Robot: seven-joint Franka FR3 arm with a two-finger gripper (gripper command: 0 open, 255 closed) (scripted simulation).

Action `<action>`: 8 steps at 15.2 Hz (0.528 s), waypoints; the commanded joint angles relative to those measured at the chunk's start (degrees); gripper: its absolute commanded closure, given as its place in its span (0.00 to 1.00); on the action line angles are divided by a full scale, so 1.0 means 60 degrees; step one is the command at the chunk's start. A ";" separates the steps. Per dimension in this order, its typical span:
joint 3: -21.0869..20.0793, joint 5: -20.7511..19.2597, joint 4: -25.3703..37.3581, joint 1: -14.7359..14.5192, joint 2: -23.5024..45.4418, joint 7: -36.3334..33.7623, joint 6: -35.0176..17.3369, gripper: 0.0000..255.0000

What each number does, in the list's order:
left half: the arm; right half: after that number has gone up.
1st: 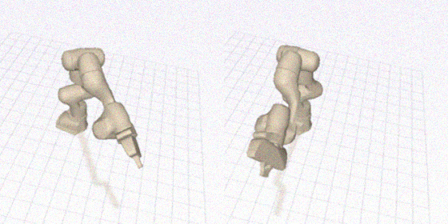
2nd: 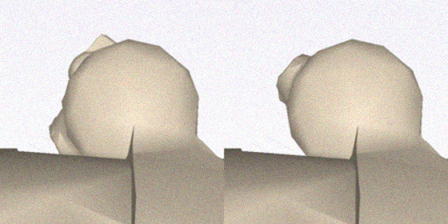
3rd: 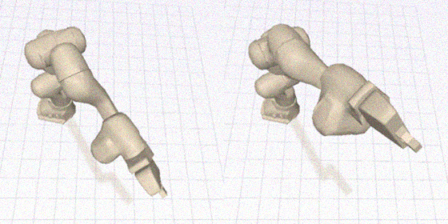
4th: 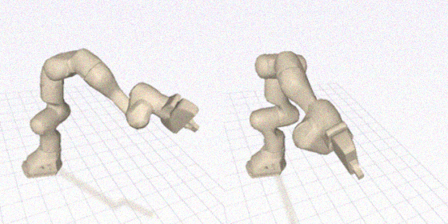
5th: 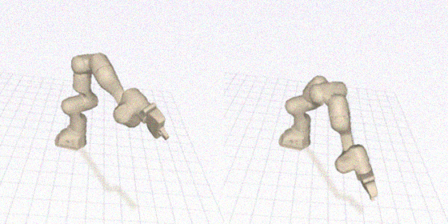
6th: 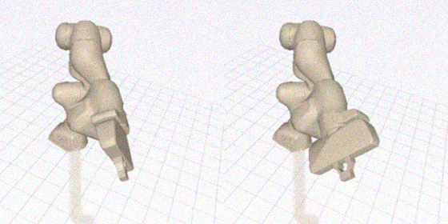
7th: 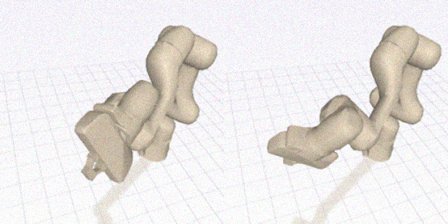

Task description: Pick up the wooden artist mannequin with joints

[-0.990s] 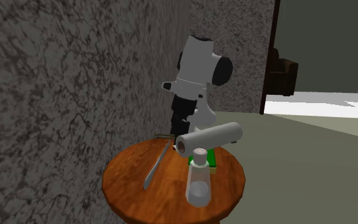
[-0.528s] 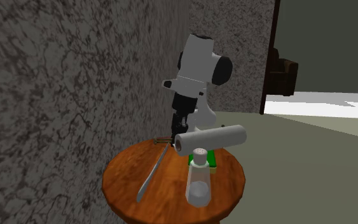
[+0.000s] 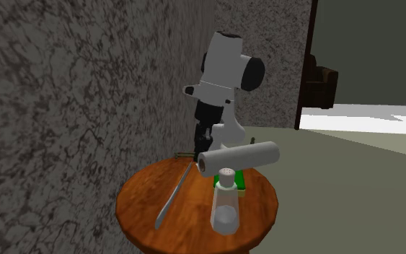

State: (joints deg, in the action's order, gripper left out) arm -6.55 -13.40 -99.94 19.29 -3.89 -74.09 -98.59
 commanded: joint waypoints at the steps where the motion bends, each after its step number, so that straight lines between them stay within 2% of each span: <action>1: -0.0003 0.0003 0.0301 -0.0001 0.0050 0.0054 0.0259 1.00; 8: -0.0032 -0.0005 0.1449 -0.0019 0.0260 0.0225 0.1185 1.00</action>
State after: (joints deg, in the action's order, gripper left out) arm -6.69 -13.41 -92.32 19.23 -2.62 -72.83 -92.30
